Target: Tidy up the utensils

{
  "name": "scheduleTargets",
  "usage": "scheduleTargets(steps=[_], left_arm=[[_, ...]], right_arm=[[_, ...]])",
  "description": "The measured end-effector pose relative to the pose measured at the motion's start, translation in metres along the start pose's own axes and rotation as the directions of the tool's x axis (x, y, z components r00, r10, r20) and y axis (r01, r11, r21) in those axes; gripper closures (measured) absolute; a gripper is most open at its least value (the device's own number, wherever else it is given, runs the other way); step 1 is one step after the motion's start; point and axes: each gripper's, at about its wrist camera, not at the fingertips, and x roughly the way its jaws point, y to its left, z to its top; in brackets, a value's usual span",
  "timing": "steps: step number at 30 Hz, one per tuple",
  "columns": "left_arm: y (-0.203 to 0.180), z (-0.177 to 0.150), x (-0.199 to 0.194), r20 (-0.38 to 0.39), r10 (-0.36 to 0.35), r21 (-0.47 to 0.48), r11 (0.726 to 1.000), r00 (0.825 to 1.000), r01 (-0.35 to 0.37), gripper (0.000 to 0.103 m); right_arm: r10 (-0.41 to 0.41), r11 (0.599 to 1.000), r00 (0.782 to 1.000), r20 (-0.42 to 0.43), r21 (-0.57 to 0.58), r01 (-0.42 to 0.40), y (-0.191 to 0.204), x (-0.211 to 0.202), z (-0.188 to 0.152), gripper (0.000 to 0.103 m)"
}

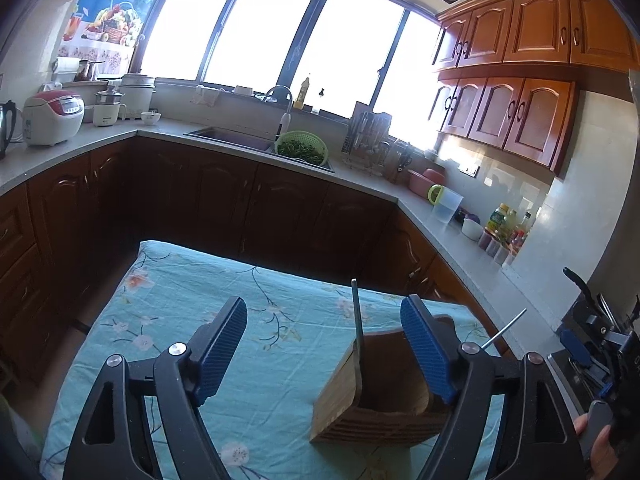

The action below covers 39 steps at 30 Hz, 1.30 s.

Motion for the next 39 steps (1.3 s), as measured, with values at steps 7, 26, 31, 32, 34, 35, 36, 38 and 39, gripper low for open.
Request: scheduleTargets(steps=[7, 26, 31, 32, 34, 35, 36, 38, 39], left_arm=[[0.009, -0.026, -0.05, -0.014, 0.015, 0.008, 1.0, 1.0, -0.015, 0.02], [0.015, -0.091, -0.109, -0.228, 0.028, 0.01, 1.0, 0.973, -0.026, 0.019], [0.002, -0.1, -0.103, -0.283, 0.024, 0.035, 0.999, 0.959, -0.015, 0.019], [-0.001, -0.101, -0.101, -0.295, 0.024, 0.044, 0.999, 0.955, -0.011, 0.019], [-0.007, -0.104, -0.096, -0.32, 0.019, 0.063, 0.998, 0.947, 0.002, 0.019], [-0.009, -0.104, -0.093, -0.332, 0.016, 0.073, 0.997, 0.943, 0.009, 0.019], [-0.012, -0.104, -0.091, -0.341, 0.016, 0.084, 0.996, 0.94, 0.014, 0.019], [-0.017, -0.104, -0.087, -0.354, 0.02, 0.102, 0.995, 0.935, 0.017, 0.02], [-0.018, -0.105, -0.084, -0.364, 0.021, 0.109, 0.994, 0.931, 0.02, 0.02]], right_arm=[[-0.025, 1.0, 0.999, -0.037, 0.012, 0.026, -0.012, -0.049, -0.027, 0.008], [-0.162, 0.987, 0.952, -0.259, -0.028, 0.16, -0.041, -0.126, -0.13, 0.007], [-0.178, 0.984, 0.94, -0.29, -0.041, 0.174, -0.045, -0.126, -0.144, 0.007], [-0.178, 0.984, 0.938, -0.299, -0.039, 0.174, -0.045, -0.124, -0.145, 0.007], [-0.175, 0.984, 0.933, -0.314, -0.04, 0.171, -0.045, -0.12, -0.148, 0.007], [-0.173, 0.985, 0.932, -0.32, -0.043, 0.168, -0.044, -0.118, -0.148, 0.007], [-0.171, 0.985, 0.93, -0.324, -0.048, 0.165, -0.043, -0.116, -0.148, 0.007], [-0.178, 0.984, 0.926, -0.332, -0.069, 0.164, -0.041, -0.11, -0.148, 0.007], [-0.181, 0.983, 0.924, -0.336, -0.081, 0.164, -0.041, -0.108, -0.149, 0.008]])
